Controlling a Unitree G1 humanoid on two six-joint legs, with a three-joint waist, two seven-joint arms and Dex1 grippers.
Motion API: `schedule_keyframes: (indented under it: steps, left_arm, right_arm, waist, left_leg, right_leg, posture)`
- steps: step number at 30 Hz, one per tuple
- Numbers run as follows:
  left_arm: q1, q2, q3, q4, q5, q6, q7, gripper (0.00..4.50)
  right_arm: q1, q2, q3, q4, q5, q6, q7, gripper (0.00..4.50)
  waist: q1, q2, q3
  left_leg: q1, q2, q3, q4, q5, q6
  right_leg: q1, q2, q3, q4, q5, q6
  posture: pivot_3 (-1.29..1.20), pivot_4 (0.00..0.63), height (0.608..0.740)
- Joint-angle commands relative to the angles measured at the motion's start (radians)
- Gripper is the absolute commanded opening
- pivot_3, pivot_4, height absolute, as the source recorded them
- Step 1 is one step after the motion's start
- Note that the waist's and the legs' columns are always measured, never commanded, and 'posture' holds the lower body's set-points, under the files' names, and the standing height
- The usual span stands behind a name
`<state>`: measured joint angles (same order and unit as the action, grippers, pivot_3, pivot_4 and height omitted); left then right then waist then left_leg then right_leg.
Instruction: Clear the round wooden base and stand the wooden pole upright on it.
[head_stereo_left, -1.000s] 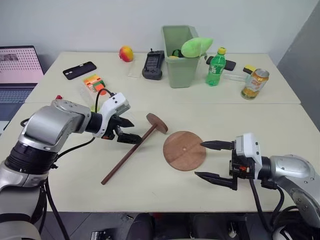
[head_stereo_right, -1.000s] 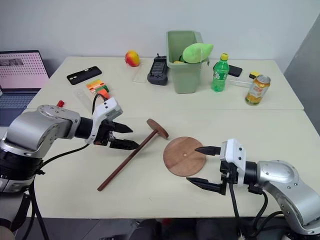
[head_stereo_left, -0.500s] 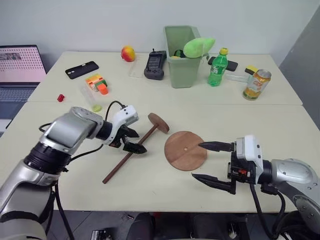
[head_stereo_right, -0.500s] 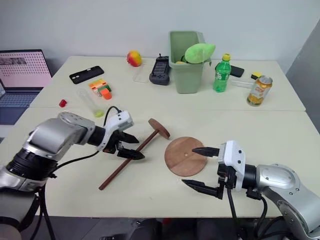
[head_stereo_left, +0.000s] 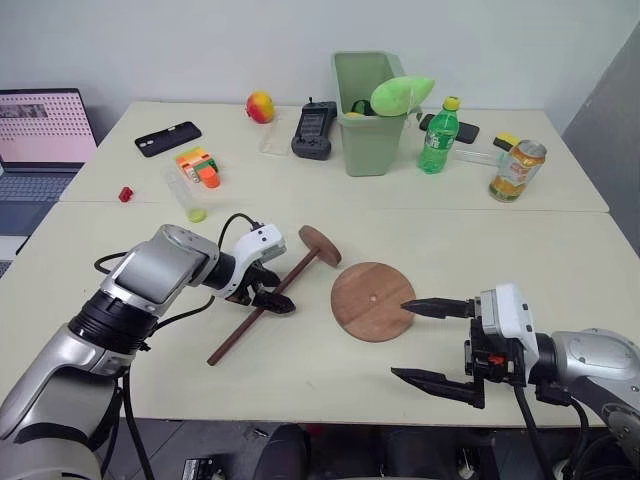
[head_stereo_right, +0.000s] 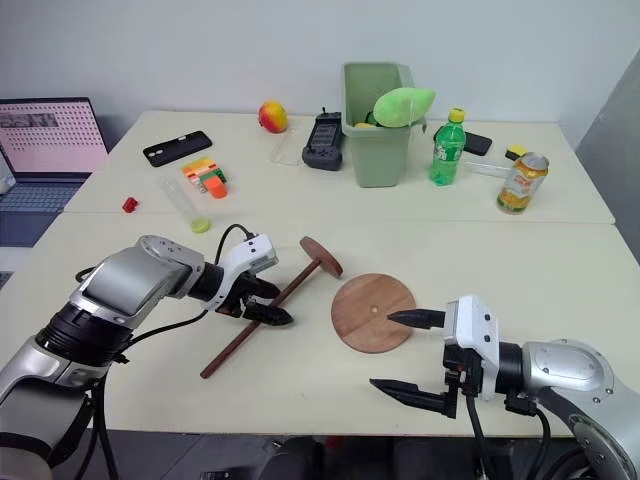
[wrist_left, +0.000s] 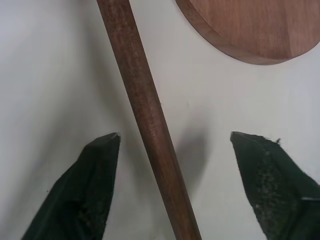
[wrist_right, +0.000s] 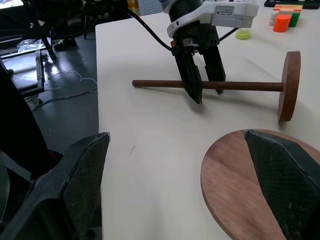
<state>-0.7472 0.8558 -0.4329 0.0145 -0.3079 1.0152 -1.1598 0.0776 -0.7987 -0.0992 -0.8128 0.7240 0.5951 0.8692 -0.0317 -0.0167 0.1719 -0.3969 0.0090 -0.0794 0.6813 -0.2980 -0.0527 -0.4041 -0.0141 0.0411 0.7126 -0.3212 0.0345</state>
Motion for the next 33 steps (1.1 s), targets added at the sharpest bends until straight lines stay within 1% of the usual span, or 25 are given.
schedule_keyframes:
  steps: [1, 3, 6, 10, 11, 12, 19, 21, 23, 26, 27, 28, 29, 30, 32, 33]
  left_arm:
    - [-0.018, 0.006, 0.015, -0.009, 0.009, 0.001, -0.009, 2.45]
    - [-0.018, 0.008, 0.015, -0.01, 0.011, 0.002, -0.011, 1.94]
    - [-0.012, 0.016, 0.01, -0.016, 0.018, 0.001, -0.014, 1.41]
    - [-0.008, 0.023, 0.018, -0.012, 0.018, 0.01, -0.017, 0.58]
    - [-0.008, 0.023, 0.019, -0.011, 0.018, 0.012, -0.016, 0.4]
    - [-0.009, 0.021, 0.023, -0.007, 0.017, 0.014, -0.015, 0.32]
    - [-0.012, -0.003, 0.1, 0.012, -0.02, 0.012, 0.0, 0.26]
    - [-0.015, -0.038, 0.186, 0.006, -0.066, -0.02, 0.013, 0.26]
    - [-0.032, -0.08, 0.287, 0.007, -0.131, 0.012, 0.031, 0.26]
    - [-0.031, -0.179, 0.473, -0.013, -0.229, -0.048, 0.099, 0.26]
    - [-0.025, -0.193, 0.503, -0.026, -0.248, -0.054, 0.11, 0.26]
    - [-0.008, -0.208, 0.526, -0.052, -0.238, -0.093, 0.14, 0.26]
    - [0.017, -0.241, 0.562, -0.087, -0.218, -0.198, 0.182, 0.26]
    - [0.029, -0.266, 0.592, -0.108, -0.241, -0.211, 0.196, 0.26]
    - [0.029, -0.312, 0.63, -0.118, -0.302, -0.158, 0.235, 0.26]
    - [0.033, -0.332, 0.632, -0.125, -0.299, -0.185, 0.251, 0.26]
  right_arm:
    - [0.003, -0.006, -0.025, -0.037, 0.013, -0.017, -0.012, 4.5]
    - [0.001, -0.006, -0.02, -0.035, 0.009, -0.02, -0.014, 4.5]
    - [-0.001, -0.006, -0.015, -0.034, 0.008, -0.02, -0.016, 4.5]
    - [-0.009, -0.011, -0.017, -0.029, 0.018, -0.017, -0.014, 4.5]
    - [-0.009, -0.012, -0.017, -0.028, 0.019, -0.017, -0.015, 4.5]
    - [-0.011, -0.012, -0.016, -0.027, 0.021, -0.017, -0.015, 4.5]
    - [-0.022, -0.003, -0.019, -0.018, 0.026, -0.014, -0.032, 4.5]
    - [-0.025, 0.003, -0.023, -0.018, 0.024, -0.014, -0.044, 4.5]
    - [-0.029, 0.012, -0.034, -0.019, 0.024, -0.016, -0.065, 4.5]
    - [-0.04, 0.037, -0.06, -0.019, -0.004, -0.033, -0.122, 4.5]
    - [-0.044, 0.043, -0.068, -0.018, -0.002, -0.032, -0.134, 4.5]
    - [-0.045, 0.056, -0.078, -0.018, 0.011, -0.032, -0.149, 4.5]
    - [-0.048, 0.067, -0.089, -0.018, 0.01, -0.035, -0.169, 4.5]
    - [-0.05, 0.074, -0.102, -0.021, 0.028, -0.025, -0.19, 4.5]
    - [-0.053, 0.085, -0.119, -0.024, 0.019, -0.031, -0.215, 4.5]
    - [-0.052, 0.089, -0.126, -0.024, 0.017, -0.037, -0.221, 4.5]
  waist:
    - [0.0, 0.0, 0.0]
    - [0.0, 0.0, 0.0]
    - [0.0, 0.0, 0.0]
    - [0.0, 0.0, 0.0]
    - [0.0, 0.0, 0.0]
    - [0.0, 0.0, 0.0]
    - [0.0, 0.0, 0.0]
    - [0.0, 0.0, 0.0]
    - [0.001, 0.0, 0.0]
    - [0.001, 0.0, 0.0]
    - [0.001, 0.0, 0.0]
    - [0.001, -0.001, 0.0]
    - [0.001, -0.001, 0.0]
    - [0.001, 0.0, 0.0]
    - [0.003, -0.001, -0.001]
    - [0.003, -0.001, -0.001]
  left_leg:
    - [0.0, 0.0, 0.0, 0.0, 0.0, 0.0]
    - [0.0, 0.0, 0.0, 0.0, 0.0, 0.0]
    - [0.0, 0.0, 0.0, 0.0, 0.0, 0.0]
    - [0.0, 0.0, 0.0, 0.0, 0.0, 0.0]
    - [0.0, 0.0, 0.0, 0.0, 0.0, 0.0]
    - [0.0, 0.0, 0.0, 0.0, 0.0, 0.0]
    - [0.0, 0.0, 0.0, 0.0, 0.0, 0.0]
    - [0.0, 0.0, 0.0, 0.0, 0.0, 0.0]
    - [0.0, 0.001, 0.0, 0.0, 0.0, 0.0]
    - [0.0, 0.001, 0.0, 0.001, 0.0, 0.0]
    - [0.0, 0.001, 0.0, 0.001, 0.0, 0.0]
    - [0.0, 0.001, 0.0, 0.001, 0.0, 0.0]
    - [0.0, 0.001, 0.0, 0.001, 0.0, 0.0]
    - [0.0, 0.001, 0.0, 0.001, 0.0, 0.0]
    - [0.0, 0.001, 0.0, 0.001, 0.002, -0.004]
    - [0.0, 0.001, 0.0, 0.001, 0.002, -0.004]
  right_leg:
    - [0.0, 0.0, 0.0, 0.0, 0.0, 0.0]
    - [0.0, 0.0, 0.0, 0.0, 0.0, 0.0]
    - [0.0, 0.0, 0.0, 0.0, 0.0, 0.0]
    - [0.0, 0.0, 0.0, 0.0, 0.0, 0.0]
    - [0.0, 0.0, 0.0, 0.0, 0.0, 0.0]
    - [0.0, 0.0, 0.0, 0.0, 0.0, 0.0]
    - [0.0, 0.0, 0.0, 0.0, 0.0, 0.0]
    - [0.0, 0.0, 0.0, 0.0, 0.0, 0.0]
    - [0.0, 0.0, 0.0, 0.0, 0.0, 0.0]
    - [0.0, -0.001, 0.0, 0.0, 0.0, 0.0]
    - [0.0, -0.001, 0.0, 0.0, 0.0, 0.0]
    - [0.0, -0.002, 0.0, 0.0, 0.0, 0.0]
    - [0.0, -0.002, 0.0, 0.0, 0.0, 0.0]
    - [0.0, -0.003, 0.0, 0.0, 0.0, 0.0]
    - [0.0, -0.005, 0.0, 0.0, 0.0, 0.0]
    - [0.0, -0.005, 0.0, 0.0, 0.0, 0.0]
  posture:
    - [0.0, 0.15, 0.74]
    - [0.0, 0.15, 0.74]
    - [0.0, 0.15, 0.74]
    - [0.0, 0.15, 0.74]
    - [0.0, 0.15, 0.74]
    - [0.0, 0.15, 0.74]
    - [0.0, 0.15, 0.74]
    - [0.0, 0.15, 0.74]
    - [0.0, 0.15, 0.74]
    - [0.0, 0.15, 0.74]
    - [0.0, 0.15, 0.74]
    - [0.0, 0.15, 0.74]
    - [0.0, 0.15, 0.74]
    - [0.0, 0.15, 0.74]
    - [0.0, 0.15, 0.74]
    - [0.0, 0.15, 0.74]
